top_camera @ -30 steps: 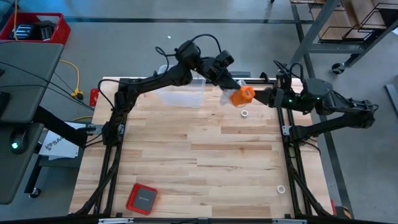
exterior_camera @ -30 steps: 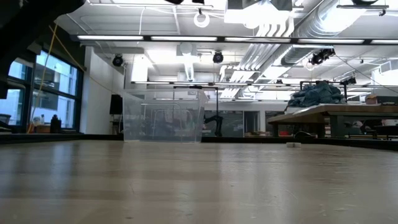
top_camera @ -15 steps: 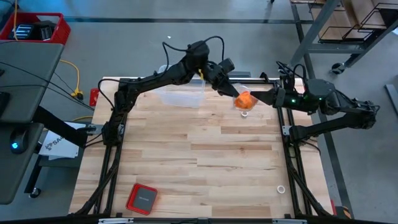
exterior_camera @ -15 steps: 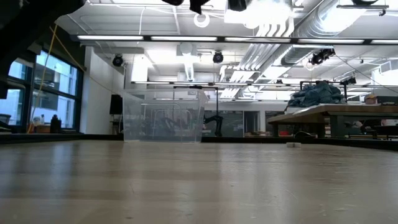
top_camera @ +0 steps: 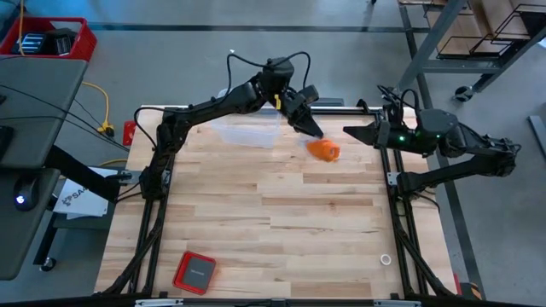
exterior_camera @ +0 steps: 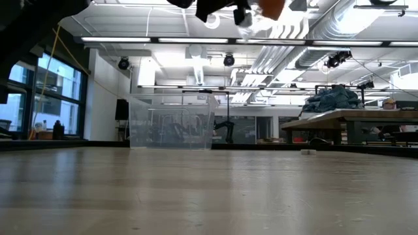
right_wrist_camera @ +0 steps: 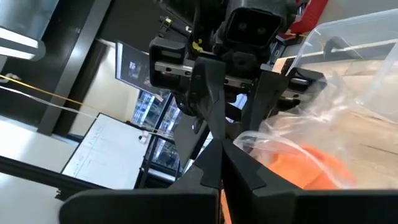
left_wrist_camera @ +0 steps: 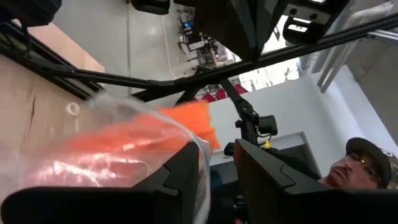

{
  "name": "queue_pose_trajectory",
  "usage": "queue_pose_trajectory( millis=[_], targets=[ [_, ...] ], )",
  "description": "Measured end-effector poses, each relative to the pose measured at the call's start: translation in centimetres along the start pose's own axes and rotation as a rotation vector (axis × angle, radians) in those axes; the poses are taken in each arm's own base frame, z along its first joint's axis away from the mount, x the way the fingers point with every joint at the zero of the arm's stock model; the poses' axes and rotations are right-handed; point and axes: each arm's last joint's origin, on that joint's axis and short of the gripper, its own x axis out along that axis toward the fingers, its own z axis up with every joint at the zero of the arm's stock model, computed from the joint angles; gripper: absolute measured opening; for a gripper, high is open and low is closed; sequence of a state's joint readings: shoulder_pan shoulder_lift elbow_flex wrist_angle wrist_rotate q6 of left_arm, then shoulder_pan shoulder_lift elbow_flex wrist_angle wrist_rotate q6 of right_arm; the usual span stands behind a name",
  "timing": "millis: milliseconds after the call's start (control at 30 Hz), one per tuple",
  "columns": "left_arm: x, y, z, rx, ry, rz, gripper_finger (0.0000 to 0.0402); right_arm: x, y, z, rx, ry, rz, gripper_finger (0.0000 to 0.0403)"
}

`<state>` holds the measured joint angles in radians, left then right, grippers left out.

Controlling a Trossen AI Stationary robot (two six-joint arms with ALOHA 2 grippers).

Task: Roll bandage
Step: Put the orange bandage in the transparent zip bag

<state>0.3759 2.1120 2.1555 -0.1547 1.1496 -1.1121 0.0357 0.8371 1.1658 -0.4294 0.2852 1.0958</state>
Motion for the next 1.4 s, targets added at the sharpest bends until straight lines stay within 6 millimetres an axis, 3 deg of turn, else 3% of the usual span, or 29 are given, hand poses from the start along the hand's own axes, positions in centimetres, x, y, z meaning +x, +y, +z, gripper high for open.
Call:
queue_pose_trajectory(
  millis=[300,433,567,833,1000,1233,1400],
  targets=[
    [0.1,0.0,-0.1,-0.036,0.025,-0.009,0.0098,-0.1,-0.6,-0.3,-0.012,0.029,-0.059,0.0000],
    [0.0,-0.4,-0.3,-0.050,0.047,-0.020,0.0068,-0.5,-1.3,-0.5,-0.015,0.053,-0.127,0.0000],
    [-0.1,-2.0,-0.8,-0.007,0.051,-0.026,0.0009,-0.6,-1.4,-0.6,-0.021,0.097,-0.123,0.0000],
    [-0.9,-4.6,-1.4,0.014,-0.021,-0.006,0.0002,1.6,-1.0,-1.7,-0.130,0.160,-0.097,0.0003],
    [-1.6,-6.3,-1.8,0.028,-0.051,-0.010,0.0001,3.1,-0.5,-2.0,-0.237,0.146,-0.049,0.0047],
    [-2.2,-8.1,-2.4,0.082,-0.044,-0.028,0.0001,2.3,-0.1,-1.0,-0.266,0.000,-0.051,0.0137],
    [-2.1,-7.8,-2.2,0.131,-0.120,0.013,0.0001,2.9,0.3,-1.5,-0.238,-0.002,-0.031,0.0154]
  ],
)
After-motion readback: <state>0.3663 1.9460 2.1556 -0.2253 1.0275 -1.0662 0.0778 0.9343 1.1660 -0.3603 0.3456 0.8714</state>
